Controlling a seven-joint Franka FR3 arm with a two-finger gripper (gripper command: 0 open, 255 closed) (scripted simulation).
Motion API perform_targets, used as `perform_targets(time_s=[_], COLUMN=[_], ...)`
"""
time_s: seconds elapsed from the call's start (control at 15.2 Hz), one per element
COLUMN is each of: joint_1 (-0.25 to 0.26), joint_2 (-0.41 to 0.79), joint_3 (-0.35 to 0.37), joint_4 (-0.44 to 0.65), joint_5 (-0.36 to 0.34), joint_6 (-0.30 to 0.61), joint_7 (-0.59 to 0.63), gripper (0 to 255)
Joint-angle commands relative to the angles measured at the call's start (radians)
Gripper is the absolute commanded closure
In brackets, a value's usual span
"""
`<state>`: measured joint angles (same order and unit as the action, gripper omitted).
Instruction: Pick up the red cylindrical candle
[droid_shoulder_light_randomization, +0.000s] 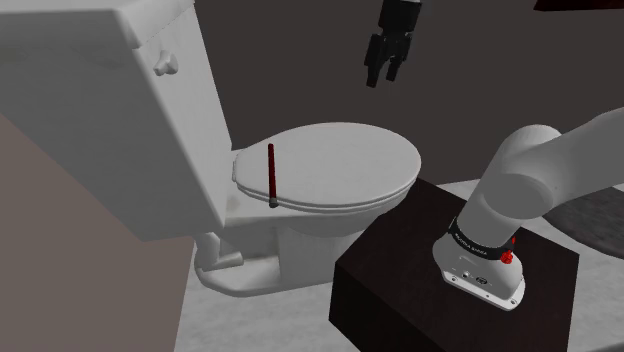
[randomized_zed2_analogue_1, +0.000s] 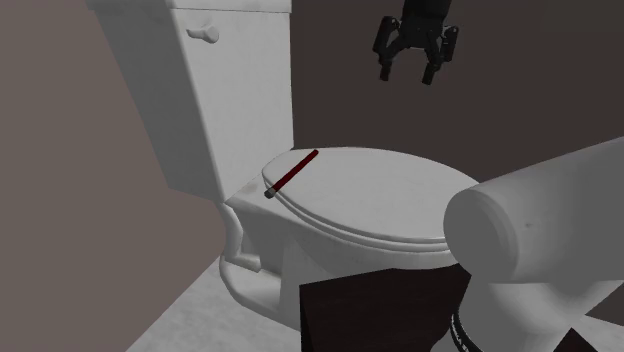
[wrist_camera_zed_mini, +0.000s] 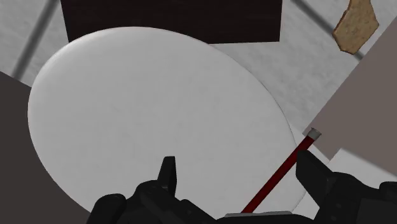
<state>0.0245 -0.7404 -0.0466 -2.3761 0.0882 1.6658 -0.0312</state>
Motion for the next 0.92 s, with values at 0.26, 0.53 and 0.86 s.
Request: perform_targets(time_s=[0.26, 0.53, 0.86], joint_1=[0.001, 0.003, 0.001], joint_2=[0.067, 0.163, 0.315], joint_3=[0.067, 0.133, 0.208], joint_4=[-0.046, -0.066, -0.052], joint_5=[0.051, 0.094, 0.129], joint_6=[0.123, 0.25, 0.405], joint_7=[0.124, 0.245, 0.393], gripper=[0, 0, 0])
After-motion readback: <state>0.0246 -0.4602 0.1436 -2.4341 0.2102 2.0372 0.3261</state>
